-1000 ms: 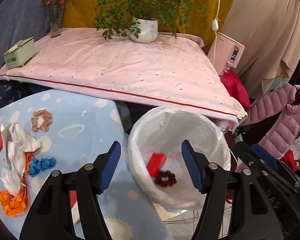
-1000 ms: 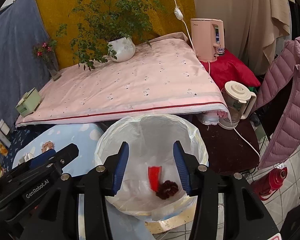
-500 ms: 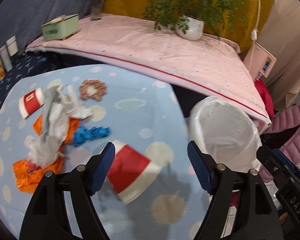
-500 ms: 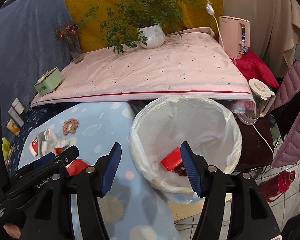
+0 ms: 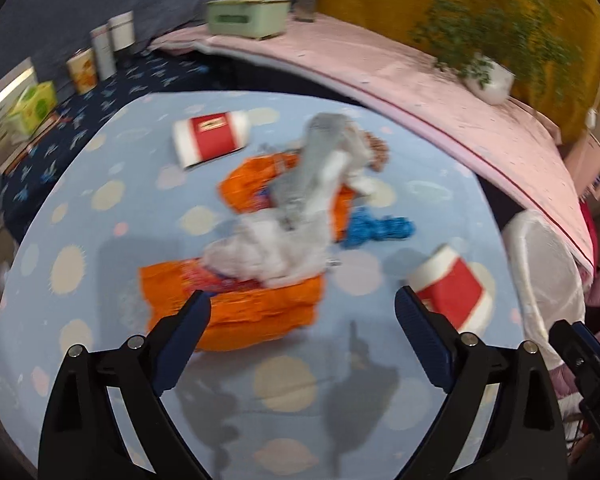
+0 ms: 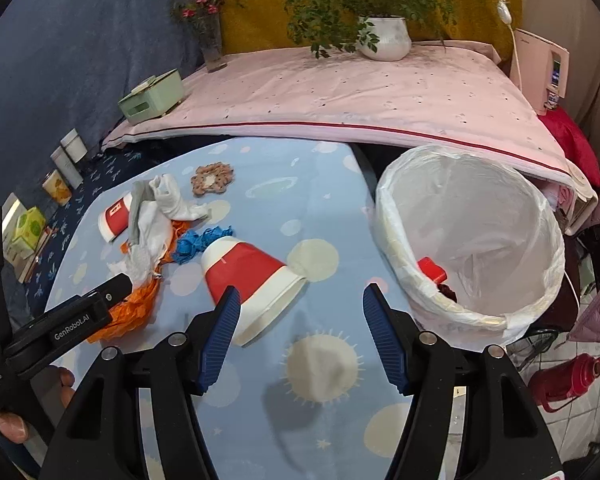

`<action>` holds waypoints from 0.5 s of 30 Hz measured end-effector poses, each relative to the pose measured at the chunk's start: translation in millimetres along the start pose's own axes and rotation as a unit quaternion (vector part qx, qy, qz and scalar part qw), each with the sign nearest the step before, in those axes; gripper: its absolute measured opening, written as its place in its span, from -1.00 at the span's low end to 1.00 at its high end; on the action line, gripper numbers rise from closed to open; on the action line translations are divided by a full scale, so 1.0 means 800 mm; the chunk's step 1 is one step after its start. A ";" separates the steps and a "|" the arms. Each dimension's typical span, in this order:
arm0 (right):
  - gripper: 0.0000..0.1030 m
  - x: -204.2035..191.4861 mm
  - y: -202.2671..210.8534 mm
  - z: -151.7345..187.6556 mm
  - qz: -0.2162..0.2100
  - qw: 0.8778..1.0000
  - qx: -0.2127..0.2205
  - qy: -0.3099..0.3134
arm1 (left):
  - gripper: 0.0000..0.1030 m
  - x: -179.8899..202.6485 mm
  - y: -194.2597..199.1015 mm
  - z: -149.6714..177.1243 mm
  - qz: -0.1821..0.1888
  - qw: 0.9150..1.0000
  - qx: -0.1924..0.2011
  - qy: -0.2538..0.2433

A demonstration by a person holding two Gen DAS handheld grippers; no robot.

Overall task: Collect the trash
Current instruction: 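Move both open grippers back over the table trash, then grasp the orange plastic bag with the left gripper while the right gripper grasps the white tissue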

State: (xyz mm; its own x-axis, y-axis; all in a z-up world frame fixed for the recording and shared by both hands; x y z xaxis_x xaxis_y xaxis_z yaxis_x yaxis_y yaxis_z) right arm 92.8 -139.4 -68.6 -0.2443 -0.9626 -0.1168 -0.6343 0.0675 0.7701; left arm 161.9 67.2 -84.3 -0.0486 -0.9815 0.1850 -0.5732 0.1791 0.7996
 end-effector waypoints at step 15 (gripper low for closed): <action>0.20 -0.130 -0.048 -0.009 -0.063 0.996 -0.026 0.054 | 0.76 -0.119 -0.060 0.014 0.022 0.991 -0.077 0.110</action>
State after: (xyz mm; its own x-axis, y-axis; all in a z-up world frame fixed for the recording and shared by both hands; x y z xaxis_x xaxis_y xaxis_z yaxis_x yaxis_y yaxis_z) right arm 147.9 -43.8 -81.0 -0.0833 -0.9853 -0.1495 -0.6147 -0.0673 0.7859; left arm 184.7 151.3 -147.0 0.1194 -0.9370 0.3282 -0.4424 0.2457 0.8625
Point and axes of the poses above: each gripper's, at about its wrist camera, not at the fingertips, and y roughly against the way its jaws point, x to its right, z to its underside, the point moved 4 cm from there along -y, roughly the way its jaws point, and after that the axes turned 4 degrees about z, right-handed, at the moved point
